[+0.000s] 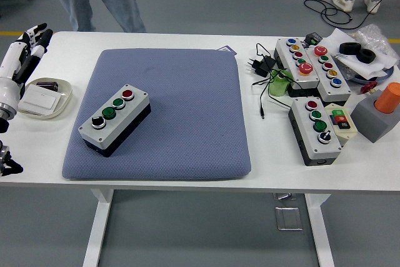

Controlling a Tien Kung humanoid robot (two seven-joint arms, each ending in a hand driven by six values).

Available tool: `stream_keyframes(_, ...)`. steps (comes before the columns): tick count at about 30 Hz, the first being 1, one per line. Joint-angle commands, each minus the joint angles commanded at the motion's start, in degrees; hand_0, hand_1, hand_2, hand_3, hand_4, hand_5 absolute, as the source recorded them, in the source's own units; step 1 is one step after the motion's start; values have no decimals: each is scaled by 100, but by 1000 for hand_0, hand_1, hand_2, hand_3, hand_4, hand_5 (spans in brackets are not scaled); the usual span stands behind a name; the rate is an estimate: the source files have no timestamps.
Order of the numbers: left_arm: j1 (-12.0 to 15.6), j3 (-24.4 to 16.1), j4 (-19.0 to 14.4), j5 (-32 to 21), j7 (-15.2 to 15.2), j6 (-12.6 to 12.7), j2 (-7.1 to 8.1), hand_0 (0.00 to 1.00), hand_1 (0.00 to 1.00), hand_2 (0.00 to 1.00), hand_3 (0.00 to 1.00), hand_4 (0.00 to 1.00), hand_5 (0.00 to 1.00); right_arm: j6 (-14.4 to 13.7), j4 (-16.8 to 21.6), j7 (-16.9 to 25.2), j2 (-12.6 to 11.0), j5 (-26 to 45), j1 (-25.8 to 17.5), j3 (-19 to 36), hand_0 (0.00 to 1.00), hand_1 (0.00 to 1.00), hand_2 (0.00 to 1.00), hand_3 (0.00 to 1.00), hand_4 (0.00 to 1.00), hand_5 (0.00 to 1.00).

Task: Pick up the button,place it on the desk,press the button,press the button

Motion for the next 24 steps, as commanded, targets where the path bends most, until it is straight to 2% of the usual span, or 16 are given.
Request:
stream_keyframes(6,-5,16,-39,441,75,-58,22,867,930,975,974,998,993,1,0,-23,2,-47,7,6,708,673,711,610,326,110)
stream_keyframes(9,12,56,-187,766,316,-178,48,867,930,975,974,998,993,3,0,-21,1,-49,22,-1,708,673,711,610,326,110)
stream_keyframes(10,19,75,-238,851,388,-226,58,914,960,998,998,998,958,3,0,-20,1,-50,25,0,708,673,710,610,325,110)
stream_keyframes(17,37,408,-822,2147,1342,-799,135,907,967,998,998,998,948,1,0,-3,-5,-43,51,-2,708,672,708,610,325,109)
stream_keyframes(21,6,738,-1206,3011,1943,-1138,153,900,966,998,998,998,931,-7,0,-4,-17,-52,78,5,708,669,708,610,324,108)
stream_keyframes(24,-41,955,-1337,3660,2175,-1336,148,900,966,998,998,998,931,-15,0,-1,-16,-43,89,26,708,669,708,610,324,108)
